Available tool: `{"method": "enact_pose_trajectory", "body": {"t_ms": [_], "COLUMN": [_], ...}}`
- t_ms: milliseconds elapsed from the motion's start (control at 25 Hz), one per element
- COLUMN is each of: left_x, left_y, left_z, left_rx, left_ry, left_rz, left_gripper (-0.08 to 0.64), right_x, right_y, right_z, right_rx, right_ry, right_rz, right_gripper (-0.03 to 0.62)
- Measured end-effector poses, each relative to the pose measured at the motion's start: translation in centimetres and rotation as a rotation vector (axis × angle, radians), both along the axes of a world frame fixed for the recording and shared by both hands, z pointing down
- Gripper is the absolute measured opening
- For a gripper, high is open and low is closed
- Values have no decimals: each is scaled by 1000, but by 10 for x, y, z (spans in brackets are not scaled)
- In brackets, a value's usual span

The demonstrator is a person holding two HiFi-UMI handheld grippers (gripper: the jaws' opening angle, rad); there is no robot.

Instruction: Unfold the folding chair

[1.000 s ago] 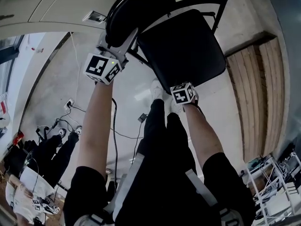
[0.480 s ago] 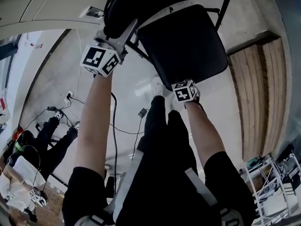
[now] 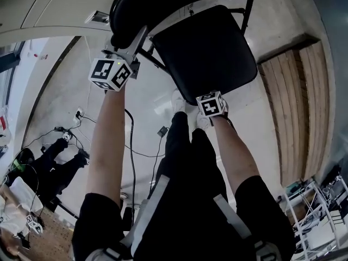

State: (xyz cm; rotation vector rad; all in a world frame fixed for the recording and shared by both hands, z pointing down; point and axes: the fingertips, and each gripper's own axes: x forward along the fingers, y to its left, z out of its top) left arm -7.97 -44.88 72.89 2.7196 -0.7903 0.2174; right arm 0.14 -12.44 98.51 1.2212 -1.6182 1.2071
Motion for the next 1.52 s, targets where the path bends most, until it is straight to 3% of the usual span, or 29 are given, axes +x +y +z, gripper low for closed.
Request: {"method": "enact_pose_trajectory", "body": {"t_ms": [280, 400, 560, 720, 920, 1160, 1360, 1440, 1520], "left_x": [-21, -45, -65, -63, -53, -53, -35, -30, -28], "left_y": [43, 72, 94, 104, 120, 155, 178, 194, 208], "left_z": [65, 99, 105, 67, -16, -107, -175, -196, -213], "left_rx": [-110, -190, -250, -233, -179, -115, 4, 49, 86], "left_ry": [-154, -201, -166, -119, -40, -13, 22, 29, 37], "left_rz": [24, -36, -153, -202, -220, -213, -249, -277, -323], "left_gripper": [210, 215, 229, 229, 227, 227, 210, 209, 147], "right_x": [2, 1, 6, 20, 39, 63, 100, 111, 119], "right_y": [1, 1, -7, -45, -83, -89, -92, -85, -77], "right_z": [1, 2, -10, -71, -191, -319, -392, -409, -423], "right_rx": [95, 83, 105, 310, 525, 695, 829, 859, 890], "right_ry": [-3, -17, -47, -35, -28, -16, -58, -80, -86], "right_rz": [-39, -46, -38, -27, 10, 89, 157, 154, 109], "right_gripper": [5, 5, 5, 17, 5, 5, 5, 5, 5]}}
